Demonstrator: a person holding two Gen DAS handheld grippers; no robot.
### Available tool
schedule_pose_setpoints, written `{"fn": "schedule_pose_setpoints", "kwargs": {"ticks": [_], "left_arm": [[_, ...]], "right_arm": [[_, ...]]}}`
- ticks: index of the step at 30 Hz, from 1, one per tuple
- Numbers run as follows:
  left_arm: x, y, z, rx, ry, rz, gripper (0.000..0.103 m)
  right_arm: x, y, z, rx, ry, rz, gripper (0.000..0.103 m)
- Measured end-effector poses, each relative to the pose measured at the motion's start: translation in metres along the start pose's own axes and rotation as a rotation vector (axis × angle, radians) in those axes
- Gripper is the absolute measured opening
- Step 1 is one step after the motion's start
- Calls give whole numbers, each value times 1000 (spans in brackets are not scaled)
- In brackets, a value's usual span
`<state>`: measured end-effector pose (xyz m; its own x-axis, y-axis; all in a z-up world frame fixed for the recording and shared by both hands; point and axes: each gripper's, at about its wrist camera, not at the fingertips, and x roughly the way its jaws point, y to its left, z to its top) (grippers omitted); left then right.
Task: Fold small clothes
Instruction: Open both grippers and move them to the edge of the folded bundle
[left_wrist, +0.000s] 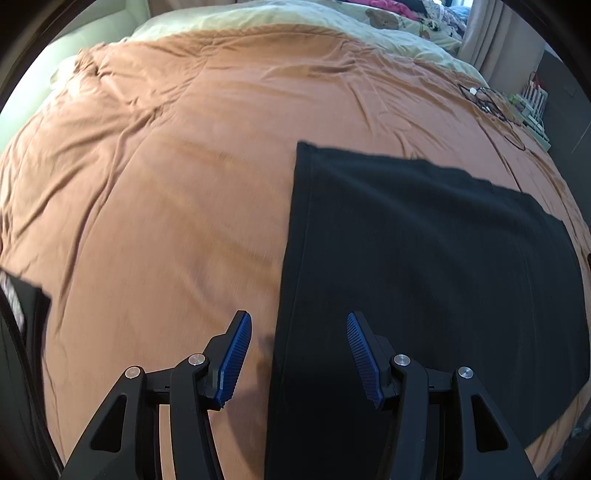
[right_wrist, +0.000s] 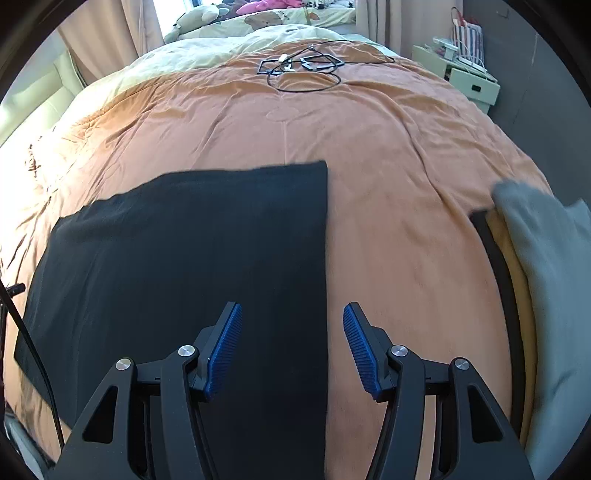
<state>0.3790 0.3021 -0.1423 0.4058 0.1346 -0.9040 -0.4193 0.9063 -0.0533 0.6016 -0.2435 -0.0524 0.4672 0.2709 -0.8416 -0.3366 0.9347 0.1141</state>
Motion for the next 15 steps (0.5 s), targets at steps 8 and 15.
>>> {"fn": "schedule_pose_setpoints", "kwargs": {"ticks": [8,15], "left_arm": [[-10,17,-60,-36,45,-29,56],[-16,32,-102,-93,84,-121,13]], "right_arm": [[-18,-21,-57,49,78,-6,55],[-28,-26,-99,30,127,51,38]]}}
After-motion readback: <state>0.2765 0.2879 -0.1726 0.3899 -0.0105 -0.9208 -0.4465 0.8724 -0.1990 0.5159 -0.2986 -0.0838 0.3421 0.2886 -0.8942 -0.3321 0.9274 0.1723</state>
